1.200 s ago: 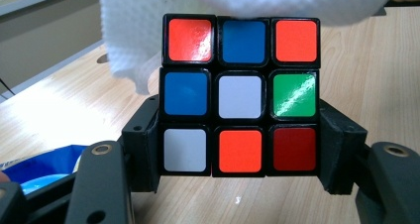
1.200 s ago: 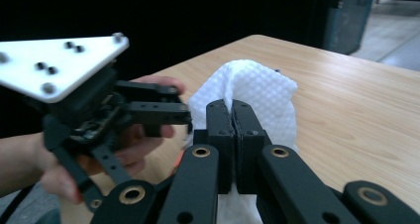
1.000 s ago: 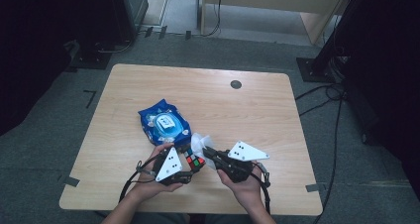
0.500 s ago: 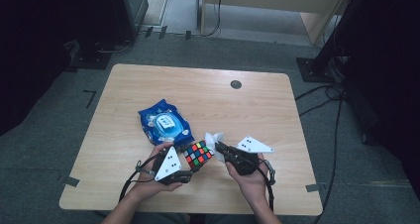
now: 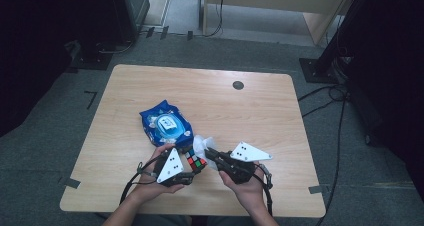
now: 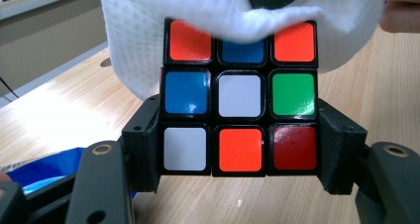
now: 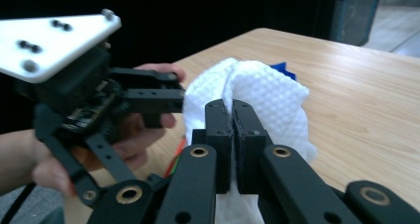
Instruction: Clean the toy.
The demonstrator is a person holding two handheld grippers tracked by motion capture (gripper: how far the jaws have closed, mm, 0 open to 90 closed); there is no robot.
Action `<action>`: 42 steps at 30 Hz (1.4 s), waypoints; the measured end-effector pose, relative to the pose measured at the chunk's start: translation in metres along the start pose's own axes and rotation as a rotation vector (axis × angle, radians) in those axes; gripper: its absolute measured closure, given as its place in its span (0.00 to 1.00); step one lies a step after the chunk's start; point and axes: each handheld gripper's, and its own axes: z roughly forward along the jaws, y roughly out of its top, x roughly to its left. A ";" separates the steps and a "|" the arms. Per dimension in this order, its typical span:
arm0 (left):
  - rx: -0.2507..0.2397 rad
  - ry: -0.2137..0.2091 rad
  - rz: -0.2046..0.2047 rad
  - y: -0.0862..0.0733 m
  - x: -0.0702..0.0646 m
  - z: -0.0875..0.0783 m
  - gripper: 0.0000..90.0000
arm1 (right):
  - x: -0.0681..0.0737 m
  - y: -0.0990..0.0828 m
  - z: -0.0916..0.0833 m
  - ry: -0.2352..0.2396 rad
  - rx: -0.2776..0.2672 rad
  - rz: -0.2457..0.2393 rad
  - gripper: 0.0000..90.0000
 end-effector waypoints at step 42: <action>0.034 0.054 -0.220 0.010 0.031 -0.009 0.38 | -0.026 -0.038 0.021 -0.002 -0.055 -0.281 0.31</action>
